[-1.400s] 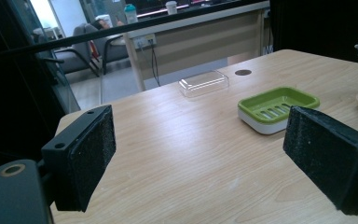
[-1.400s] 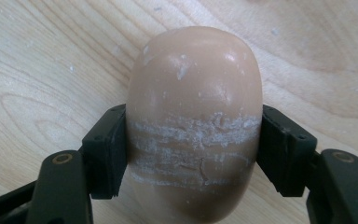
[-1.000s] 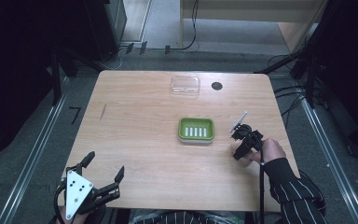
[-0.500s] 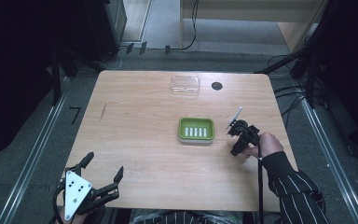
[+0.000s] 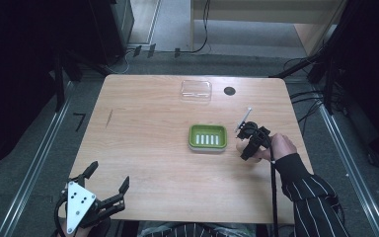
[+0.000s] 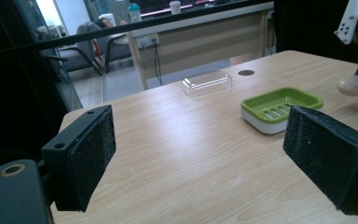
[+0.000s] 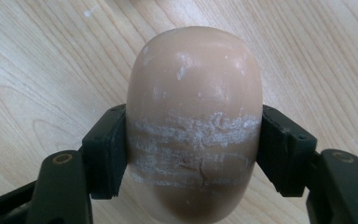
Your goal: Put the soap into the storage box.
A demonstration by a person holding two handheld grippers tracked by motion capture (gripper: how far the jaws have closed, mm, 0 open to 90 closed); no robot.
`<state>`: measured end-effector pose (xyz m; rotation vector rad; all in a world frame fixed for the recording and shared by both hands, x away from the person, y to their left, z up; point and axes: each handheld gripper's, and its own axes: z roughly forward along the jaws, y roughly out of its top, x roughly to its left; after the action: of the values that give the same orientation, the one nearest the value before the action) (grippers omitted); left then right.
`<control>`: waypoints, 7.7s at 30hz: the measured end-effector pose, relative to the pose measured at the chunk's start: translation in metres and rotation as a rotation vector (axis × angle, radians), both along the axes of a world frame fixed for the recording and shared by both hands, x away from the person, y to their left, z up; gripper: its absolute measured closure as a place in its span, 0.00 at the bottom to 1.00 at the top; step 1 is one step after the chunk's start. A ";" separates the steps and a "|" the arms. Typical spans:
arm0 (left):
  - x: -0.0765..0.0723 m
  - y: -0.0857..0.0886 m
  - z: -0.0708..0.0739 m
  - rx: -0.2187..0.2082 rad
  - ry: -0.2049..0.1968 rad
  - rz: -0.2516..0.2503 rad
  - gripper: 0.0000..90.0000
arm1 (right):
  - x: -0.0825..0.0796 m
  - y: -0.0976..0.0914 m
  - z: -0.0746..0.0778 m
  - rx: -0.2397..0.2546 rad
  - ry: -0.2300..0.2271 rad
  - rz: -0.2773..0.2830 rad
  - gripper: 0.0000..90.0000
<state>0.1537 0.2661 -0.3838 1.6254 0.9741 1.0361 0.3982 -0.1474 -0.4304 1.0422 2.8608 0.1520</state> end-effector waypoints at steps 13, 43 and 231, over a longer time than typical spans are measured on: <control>0.000 0.000 0.000 -0.002 0.002 0.002 0.11 | 0.008 0.010 0.011 -0.008 -0.023 0.068 0.37; -0.004 0.002 0.000 0.005 0.002 0.014 0.11 | 0.024 0.034 0.033 0.002 -0.070 0.244 0.37; -0.008 0.005 0.000 -0.005 0.009 0.039 0.11 | 0.000 0.042 0.020 -0.028 -0.091 0.016 0.01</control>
<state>0.1454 0.2714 -0.3839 1.6138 1.0174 1.0532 0.3979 -0.1056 -0.4099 0.9807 2.7821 0.1564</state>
